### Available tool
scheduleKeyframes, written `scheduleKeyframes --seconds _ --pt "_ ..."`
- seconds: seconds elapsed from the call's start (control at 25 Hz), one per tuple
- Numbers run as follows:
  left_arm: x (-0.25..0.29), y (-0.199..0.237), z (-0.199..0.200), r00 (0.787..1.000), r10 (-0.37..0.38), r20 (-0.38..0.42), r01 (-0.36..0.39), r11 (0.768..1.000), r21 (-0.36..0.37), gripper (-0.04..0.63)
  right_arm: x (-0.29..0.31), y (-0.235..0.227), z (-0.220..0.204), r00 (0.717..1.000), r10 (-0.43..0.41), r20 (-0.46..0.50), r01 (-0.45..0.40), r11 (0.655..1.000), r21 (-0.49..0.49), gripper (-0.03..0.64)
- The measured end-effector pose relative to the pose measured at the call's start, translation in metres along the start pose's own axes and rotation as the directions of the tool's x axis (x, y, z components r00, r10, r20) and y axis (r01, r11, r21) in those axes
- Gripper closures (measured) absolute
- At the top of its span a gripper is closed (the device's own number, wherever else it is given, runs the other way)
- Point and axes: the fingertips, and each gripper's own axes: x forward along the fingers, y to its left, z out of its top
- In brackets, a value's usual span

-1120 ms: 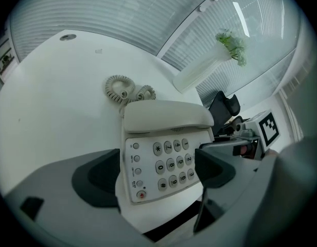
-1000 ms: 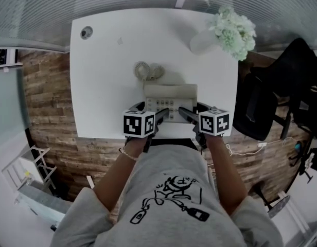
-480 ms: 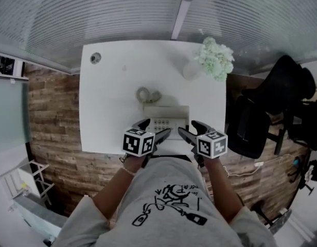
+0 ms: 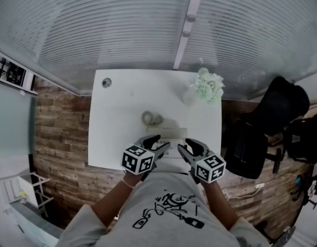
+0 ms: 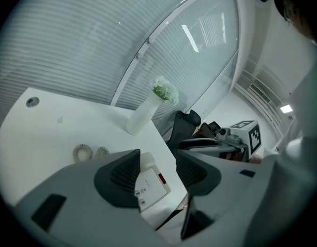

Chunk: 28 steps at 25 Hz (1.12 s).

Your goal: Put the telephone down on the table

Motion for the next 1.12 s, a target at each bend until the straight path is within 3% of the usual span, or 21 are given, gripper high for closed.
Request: scheduleKeyframes --seconds 0.2,0.48,0.6,0.76,0.96,1.12 --pt "-0.019 -0.033 0.029 0.987 -0.086 0.133 0.080 0.995 0.054 0.467 -0.015 0.028 0.030 0.997 0.023 0.072 -0.014 0.992 -0.122 0.496" --pt "-0.055 -0.081 0.069 0.922 -0.193 0.335 0.129 0.970 0.204 0.571 -0.037 0.070 0.072 0.984 0.087 0.157 -0.041 0.960 -0.275 0.544" --pt "-0.070 -0.095 0.081 0.896 -0.228 0.382 0.127 0.954 0.271 0.591 -0.046 0.085 0.090 0.974 0.110 0.199 -0.041 0.947 -0.320 0.554" --pt "-0.088 -0.108 0.089 0.859 -0.276 0.431 0.147 0.940 0.309 0.594 -0.059 0.099 0.108 0.957 0.097 0.274 0.013 0.928 -0.374 0.557" --pt "-0.098 -0.118 0.089 0.852 -0.290 0.436 0.119 0.918 0.378 0.592 -0.068 0.112 0.122 0.941 0.129 0.312 -0.008 0.932 -0.362 0.568" --pt "-0.104 -0.121 0.092 0.845 -0.294 0.446 0.115 0.916 0.385 0.593 -0.070 0.116 0.121 0.944 0.130 0.304 -0.004 0.924 -0.382 0.568"
